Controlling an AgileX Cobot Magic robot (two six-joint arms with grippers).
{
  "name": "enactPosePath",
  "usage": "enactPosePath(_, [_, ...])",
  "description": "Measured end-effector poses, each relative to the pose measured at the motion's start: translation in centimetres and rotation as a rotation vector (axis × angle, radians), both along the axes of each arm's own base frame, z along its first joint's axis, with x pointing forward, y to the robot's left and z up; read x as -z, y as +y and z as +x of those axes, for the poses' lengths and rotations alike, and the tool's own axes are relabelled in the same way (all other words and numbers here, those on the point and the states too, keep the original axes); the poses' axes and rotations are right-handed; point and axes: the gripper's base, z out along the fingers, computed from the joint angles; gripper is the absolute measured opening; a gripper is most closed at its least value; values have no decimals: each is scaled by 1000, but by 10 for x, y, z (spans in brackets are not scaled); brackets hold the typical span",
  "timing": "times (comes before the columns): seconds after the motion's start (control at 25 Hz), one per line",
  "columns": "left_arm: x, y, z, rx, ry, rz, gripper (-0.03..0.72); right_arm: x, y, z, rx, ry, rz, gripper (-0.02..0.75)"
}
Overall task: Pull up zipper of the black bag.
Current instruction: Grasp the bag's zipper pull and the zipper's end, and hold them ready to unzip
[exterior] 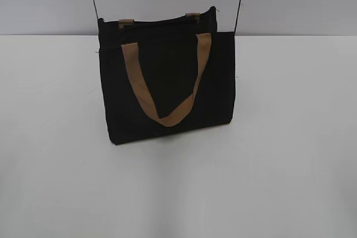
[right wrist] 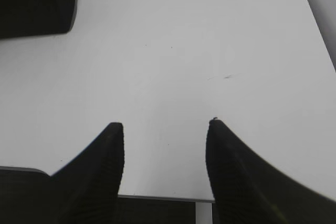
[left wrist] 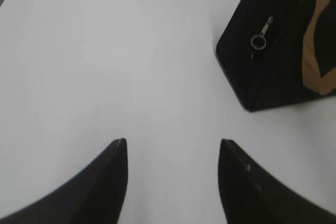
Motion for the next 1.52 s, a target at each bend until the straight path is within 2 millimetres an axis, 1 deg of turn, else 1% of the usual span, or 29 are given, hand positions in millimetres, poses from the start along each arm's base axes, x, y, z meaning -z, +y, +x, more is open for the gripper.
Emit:
enactPosePath(0.12, [-14, 0, 22, -18, -92, -30, 416, 0, 0, 0, 0, 0, 0, 389])
enactPosePath(0.2, [-21, 1, 42, -36, -135, -48, 416, 0, 0, 0, 0, 0, 0, 389])
enactPosePath(0.32, [-28, 4, 73, -66, -192, -53, 416, 0, 0, 0, -1, 0, 0, 389])
enactPosePath(0.44, [-27, 7, 104, -101, -277, -36, 416, 0, 0, 0, -1, 0, 0, 389])
enactPosePath(0.56, [-13, 11, 131, -143, -331, -26, 416, 0, 0, 0, -1, 0, 0, 389])
enactPosePath(0.68, [10, 13, 152, -170, -321, -23, 416, 0, 0, 0, -1, 0, 0, 389])
enactPosePath(0.76, [27, 10, 165, -164, -290, -27, 416, 0, 0, 0, -1, 0, 0, 389])
enactPosePath(0.8, [34, 7, 168, -152, -279, -32, 416, 0, 0, 0, -1, 0, 0, 389])
enactPosePath(0.96, [45, -10, 183, -88, -300, -53, 416, 0, 0, 0, -1, 0, 1, 389])
enactPosePath(1.08, [59, -24, 189, -29, -247, -64, 416, 0, 0, 0, -1, 0, 1, 389])
enactPosePath(1.2, [76, -32, 194, 53, -221, -25, 416, 0, 0, 0, -1, 0, 1, 389])
enactPosePath(1.36, [96, -39, 206, 197, -203, 54, 416, 0, 0, 0, -1, 0, 1, 389])
enactPosePath(1.52, [118, -41, 218, 242, -181, 52, 416, 0, 0, 0, -1, 0, 1, 389])
